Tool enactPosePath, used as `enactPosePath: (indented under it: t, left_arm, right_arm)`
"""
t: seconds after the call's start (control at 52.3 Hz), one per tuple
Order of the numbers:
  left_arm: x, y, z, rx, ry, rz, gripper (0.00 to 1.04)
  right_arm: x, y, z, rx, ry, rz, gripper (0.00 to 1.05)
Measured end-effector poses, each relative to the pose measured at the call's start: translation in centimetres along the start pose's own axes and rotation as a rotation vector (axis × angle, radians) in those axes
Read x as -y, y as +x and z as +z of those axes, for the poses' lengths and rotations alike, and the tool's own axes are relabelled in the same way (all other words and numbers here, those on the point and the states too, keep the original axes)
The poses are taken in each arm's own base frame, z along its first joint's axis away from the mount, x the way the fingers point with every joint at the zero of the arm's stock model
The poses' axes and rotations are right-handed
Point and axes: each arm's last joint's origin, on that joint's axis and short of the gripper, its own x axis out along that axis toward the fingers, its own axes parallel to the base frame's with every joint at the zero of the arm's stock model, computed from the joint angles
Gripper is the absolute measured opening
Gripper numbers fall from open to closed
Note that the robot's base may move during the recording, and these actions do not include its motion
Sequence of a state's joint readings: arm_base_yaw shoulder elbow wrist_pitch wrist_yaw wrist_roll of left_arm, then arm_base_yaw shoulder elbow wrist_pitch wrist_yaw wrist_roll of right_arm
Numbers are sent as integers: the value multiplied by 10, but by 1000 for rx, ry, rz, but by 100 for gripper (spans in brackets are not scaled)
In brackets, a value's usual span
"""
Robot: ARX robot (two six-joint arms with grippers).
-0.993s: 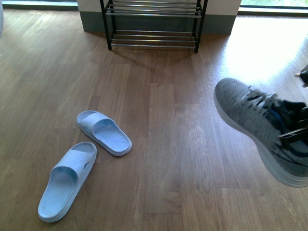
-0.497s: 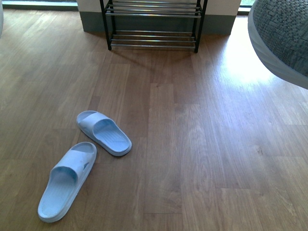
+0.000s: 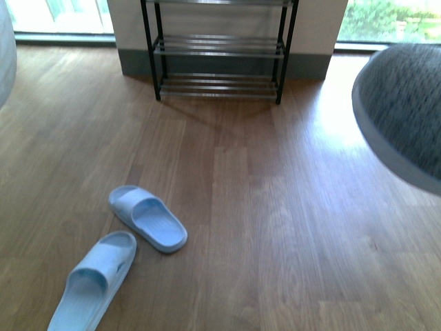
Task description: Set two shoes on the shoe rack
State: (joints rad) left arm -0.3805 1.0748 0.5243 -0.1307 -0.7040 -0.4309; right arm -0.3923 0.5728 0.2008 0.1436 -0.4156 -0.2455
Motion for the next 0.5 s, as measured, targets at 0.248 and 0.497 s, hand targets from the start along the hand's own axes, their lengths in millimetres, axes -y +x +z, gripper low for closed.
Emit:
enactPosePath:
  t: [0.248, 0.497]
  left_arm:
    - [0, 0, 0, 1, -1, 2, 2]
    - [0, 0, 0, 2, -1, 3, 2]
  right_arm:
    - [0, 0, 0, 1, 0, 3, 1]
    - [0, 0, 0, 1, 2, -2, 1]
